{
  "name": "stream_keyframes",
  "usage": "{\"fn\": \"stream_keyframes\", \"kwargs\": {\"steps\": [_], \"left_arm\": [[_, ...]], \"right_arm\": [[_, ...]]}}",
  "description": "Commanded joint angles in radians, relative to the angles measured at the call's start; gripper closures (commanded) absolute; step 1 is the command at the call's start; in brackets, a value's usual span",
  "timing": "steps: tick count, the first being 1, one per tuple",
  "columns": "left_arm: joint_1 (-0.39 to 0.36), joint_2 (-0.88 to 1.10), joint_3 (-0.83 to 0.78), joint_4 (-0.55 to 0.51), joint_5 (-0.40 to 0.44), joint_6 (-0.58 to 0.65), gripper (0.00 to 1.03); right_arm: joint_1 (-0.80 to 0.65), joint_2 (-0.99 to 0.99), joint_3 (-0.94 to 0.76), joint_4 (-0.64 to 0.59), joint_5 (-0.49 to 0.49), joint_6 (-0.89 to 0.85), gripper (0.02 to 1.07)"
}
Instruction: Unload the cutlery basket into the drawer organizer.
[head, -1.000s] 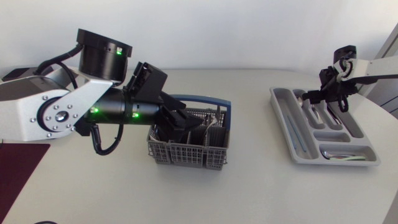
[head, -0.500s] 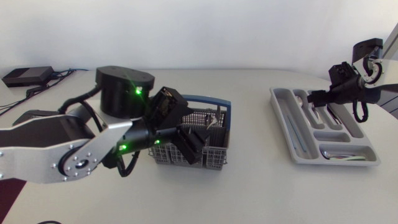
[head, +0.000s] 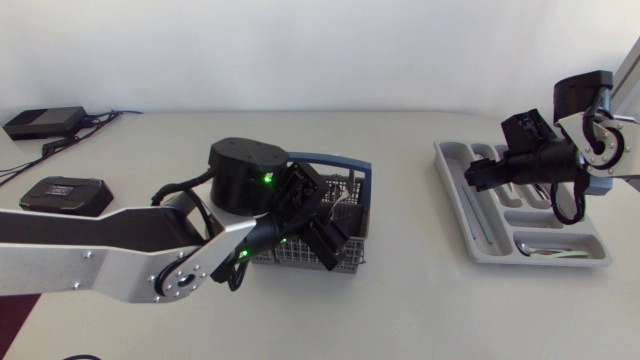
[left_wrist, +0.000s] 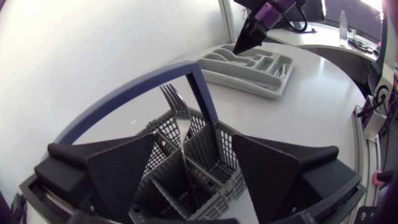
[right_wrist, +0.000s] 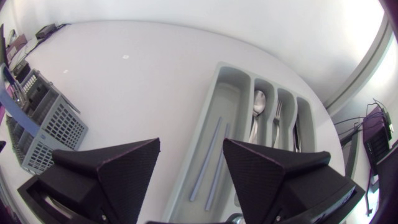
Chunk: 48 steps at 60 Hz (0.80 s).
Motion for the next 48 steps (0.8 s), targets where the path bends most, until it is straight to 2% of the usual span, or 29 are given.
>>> {"fn": "stream_keyframes", "kwargs": {"steps": [1, 7, 12, 18, 20, 22, 31, 37, 41, 48], "left_arm": [[-0.018, 0.025, -0.009, 0.033, -0.030, 0.020, 0.16], [-0.046, 0.048, -0.011, 0.070, -0.093, 0.024, 0.17], [-0.067, 0.085, -0.011, 0.118, -0.141, 0.052, 0.27], [-0.078, 0.135, 0.000, 0.161, -0.177, 0.072, 0.28], [-0.079, 0.150, 0.005, 0.168, -0.185, 0.075, 0.31], [-0.084, 0.170, 0.011, 0.193, -0.207, 0.078, 0.39], [-0.085, 0.227, 0.048, 0.253, -0.268, 0.089, 0.49], [-0.092, 0.261, 0.072, 0.288, -0.299, 0.090, 0.62], [-0.095, 0.281, 0.088, 0.302, -0.319, 0.090, 0.65], [-0.099, 0.321, 0.121, 0.302, -0.339, 0.090, 0.65]], "right_arm": [[0.030, -0.025, -0.030, 0.009, -0.009, -0.002, 0.33], [0.060, -0.031, -0.045, 0.011, -0.009, 0.007, 0.33], [0.069, -0.028, -0.065, 0.026, -0.008, 0.009, 0.33], [0.072, -0.024, -0.079, 0.039, -0.008, 0.009, 0.33], [0.070, -0.024, -0.079, 0.039, -0.008, 0.007, 0.33], [0.070, -0.024, -0.080, 0.042, -0.008, 0.007, 0.33], [0.064, -0.025, -0.087, 0.048, -0.008, 0.001, 0.33], [0.063, -0.024, -0.091, 0.051, -0.008, 0.001, 0.33], [0.060, -0.024, -0.094, 0.052, -0.008, 0.000, 0.33], [0.053, -0.021, -0.099, 0.063, -0.008, -0.005, 0.33]]}}
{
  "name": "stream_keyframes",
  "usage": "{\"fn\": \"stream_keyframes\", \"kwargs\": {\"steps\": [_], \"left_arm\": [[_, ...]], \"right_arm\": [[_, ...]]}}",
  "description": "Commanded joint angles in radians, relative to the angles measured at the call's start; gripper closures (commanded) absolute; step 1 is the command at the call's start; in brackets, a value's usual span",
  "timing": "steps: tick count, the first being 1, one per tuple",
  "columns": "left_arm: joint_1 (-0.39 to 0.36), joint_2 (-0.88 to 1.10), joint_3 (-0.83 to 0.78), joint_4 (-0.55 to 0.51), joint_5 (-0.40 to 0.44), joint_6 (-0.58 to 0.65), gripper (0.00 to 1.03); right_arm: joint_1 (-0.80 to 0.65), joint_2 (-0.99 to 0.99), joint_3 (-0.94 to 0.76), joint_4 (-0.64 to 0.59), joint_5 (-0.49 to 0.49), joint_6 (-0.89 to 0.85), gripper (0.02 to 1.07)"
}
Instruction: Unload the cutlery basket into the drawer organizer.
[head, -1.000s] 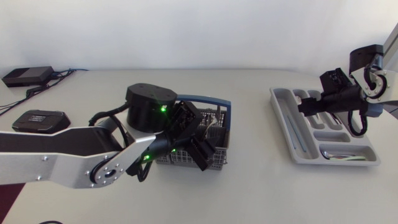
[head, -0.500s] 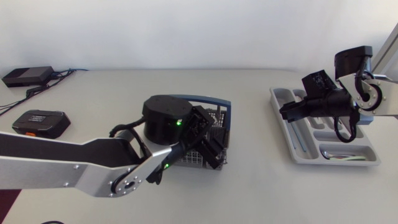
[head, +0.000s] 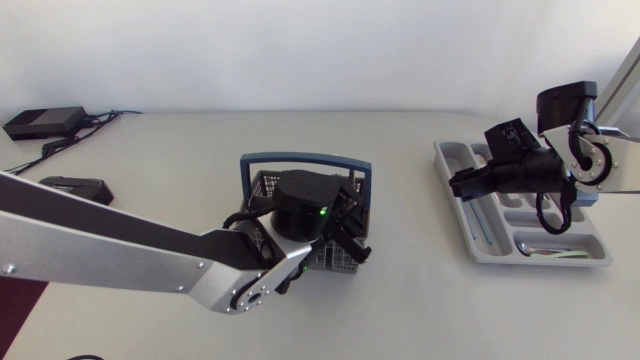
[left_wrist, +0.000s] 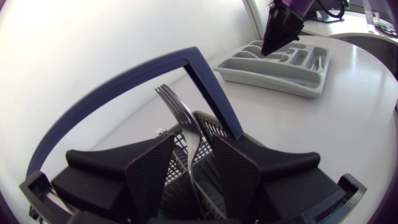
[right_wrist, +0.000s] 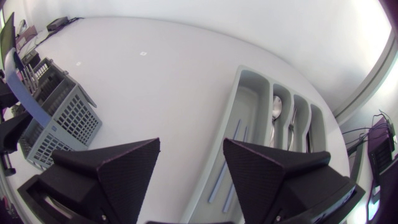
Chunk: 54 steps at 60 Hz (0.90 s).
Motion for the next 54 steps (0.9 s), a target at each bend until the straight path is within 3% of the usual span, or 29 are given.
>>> {"fn": "stream_keyframes", "kwargs": {"steps": [1, 12, 19, 54], "left_arm": [[-0.011, 0.046, 0.044, 0.014, -0.023, 0.020, 0.65], [-0.032, 0.098, 0.086, 0.050, -0.086, 0.049, 0.77], [-0.034, 0.130, 0.112, 0.052, -0.132, 0.051, 0.79], [-0.043, 0.051, 0.012, 0.110, -0.148, 0.057, 0.92]], "right_arm": [[-0.010, 0.005, -0.029, 0.010, -0.003, -0.006, 0.33], [-0.015, 0.008, -0.035, 0.016, -0.004, -0.009, 0.33], [-0.015, 0.006, -0.044, 0.022, -0.004, -0.010, 0.33], [-0.020, -0.001, -0.069, 0.045, -0.001, -0.016, 0.33]]}}
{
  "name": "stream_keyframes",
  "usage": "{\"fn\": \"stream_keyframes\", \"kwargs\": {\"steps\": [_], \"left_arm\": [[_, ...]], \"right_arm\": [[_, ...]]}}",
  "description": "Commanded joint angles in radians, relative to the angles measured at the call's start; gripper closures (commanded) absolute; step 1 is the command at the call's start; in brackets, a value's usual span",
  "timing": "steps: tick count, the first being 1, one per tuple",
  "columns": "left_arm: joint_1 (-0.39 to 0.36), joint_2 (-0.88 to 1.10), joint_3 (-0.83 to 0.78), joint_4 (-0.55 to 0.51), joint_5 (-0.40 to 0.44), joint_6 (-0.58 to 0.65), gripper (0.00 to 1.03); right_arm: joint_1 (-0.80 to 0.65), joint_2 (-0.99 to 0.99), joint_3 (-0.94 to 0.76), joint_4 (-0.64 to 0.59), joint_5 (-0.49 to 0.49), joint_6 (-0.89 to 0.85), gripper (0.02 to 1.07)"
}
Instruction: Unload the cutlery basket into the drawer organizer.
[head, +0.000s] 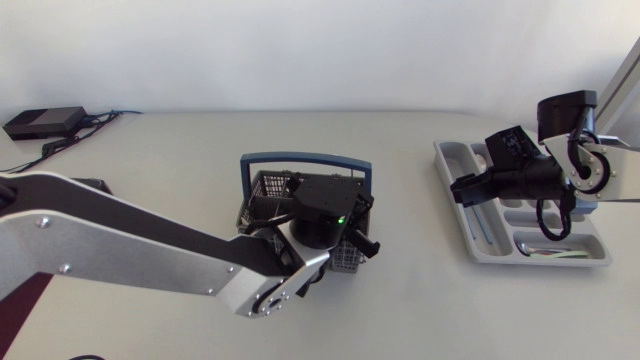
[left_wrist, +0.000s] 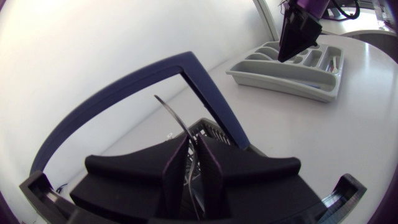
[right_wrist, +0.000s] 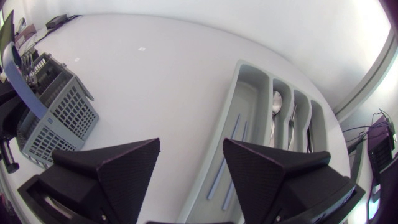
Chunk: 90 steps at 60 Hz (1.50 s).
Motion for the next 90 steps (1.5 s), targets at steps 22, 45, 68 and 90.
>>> {"fn": "stream_keyframes", "kwargs": {"steps": [22, 45, 68, 90], "left_arm": [[-0.019, -0.074, -0.095, 0.057, -0.019, 0.053, 0.98], [0.006, -0.165, -0.210, 0.149, 0.001, 0.061, 0.98], [0.064, -0.264, -0.269, 0.163, 0.082, 0.026, 0.98], [0.062, -0.283, -0.316, 0.162, 0.122, 0.061, 0.64]], "right_arm": [[-0.012, -0.001, -0.044, 0.031, 0.000, -0.006, 0.33], [-0.017, -0.012, -0.056, 0.032, -0.001, -0.011, 0.33], [-0.011, -0.038, -0.062, 0.032, -0.001, -0.006, 0.33], [0.015, -0.044, -0.065, 0.029, -0.001, -0.008, 0.33]]}}
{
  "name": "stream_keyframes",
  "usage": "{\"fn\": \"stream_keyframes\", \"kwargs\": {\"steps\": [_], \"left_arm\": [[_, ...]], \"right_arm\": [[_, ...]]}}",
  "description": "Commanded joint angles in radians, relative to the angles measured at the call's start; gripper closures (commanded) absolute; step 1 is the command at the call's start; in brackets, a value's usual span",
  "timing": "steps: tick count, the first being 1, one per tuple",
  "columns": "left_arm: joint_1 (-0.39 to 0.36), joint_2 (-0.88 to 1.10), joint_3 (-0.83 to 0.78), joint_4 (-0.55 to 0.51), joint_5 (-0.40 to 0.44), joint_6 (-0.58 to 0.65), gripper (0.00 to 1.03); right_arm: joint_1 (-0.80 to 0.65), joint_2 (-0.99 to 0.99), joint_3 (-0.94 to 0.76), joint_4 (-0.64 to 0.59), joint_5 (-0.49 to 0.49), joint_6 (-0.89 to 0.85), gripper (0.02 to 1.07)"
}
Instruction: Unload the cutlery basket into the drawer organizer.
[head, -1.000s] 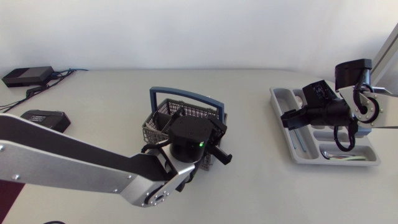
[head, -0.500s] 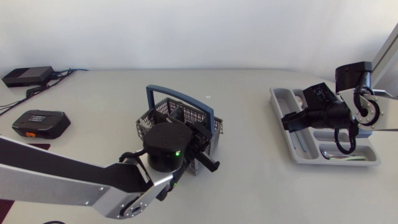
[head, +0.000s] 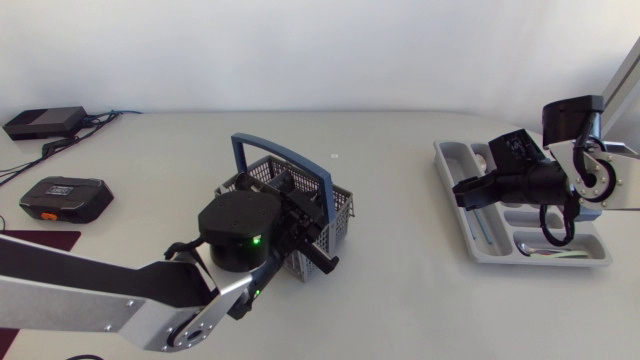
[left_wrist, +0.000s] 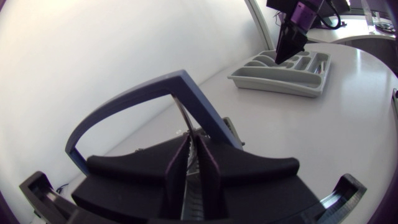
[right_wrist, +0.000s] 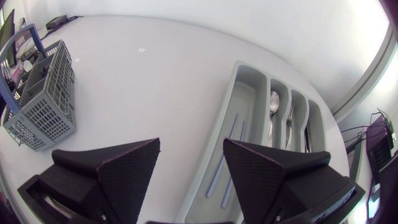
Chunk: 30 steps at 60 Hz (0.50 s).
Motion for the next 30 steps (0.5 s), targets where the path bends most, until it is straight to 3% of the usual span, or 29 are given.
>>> {"fn": "stream_keyframes", "kwargs": {"steps": [1, 4, 6, 9, 20, 24, 30], "left_arm": [[-0.001, -0.032, -0.013, 0.041, 0.005, 0.031, 0.60], [-0.002, -0.035, -0.013, 0.041, 0.005, 0.043, 0.47], [-0.002, -0.040, -0.012, 0.038, 0.005, 0.048, 0.32], [-0.005, -0.050, -0.015, 0.033, 0.005, 0.049, 0.24], [-0.007, -0.122, -0.045, 0.013, -0.002, 0.082, 0.16], [-0.004, -0.152, -0.051, -0.022, -0.003, 0.105, 0.08], [-0.008, -0.181, -0.071, -0.044, -0.005, 0.134, 0.07]], "right_arm": [[0.022, -0.011, -0.029, 0.005, -0.001, -0.004, 0.33], [0.036, -0.012, -0.028, 0.002, -0.001, -0.006, 0.33], [0.049, -0.014, -0.026, -0.003, -0.001, -0.004, 0.33], [0.066, -0.020, -0.021, -0.012, 0.000, -0.004, 0.33], [0.114, -0.032, 0.006, -0.049, 0.002, -0.001, 0.33], [0.134, -0.034, 0.015, -0.060, 0.002, 0.000, 0.33], [0.164, -0.034, 0.022, -0.067, 0.002, 0.011, 0.33]]}}
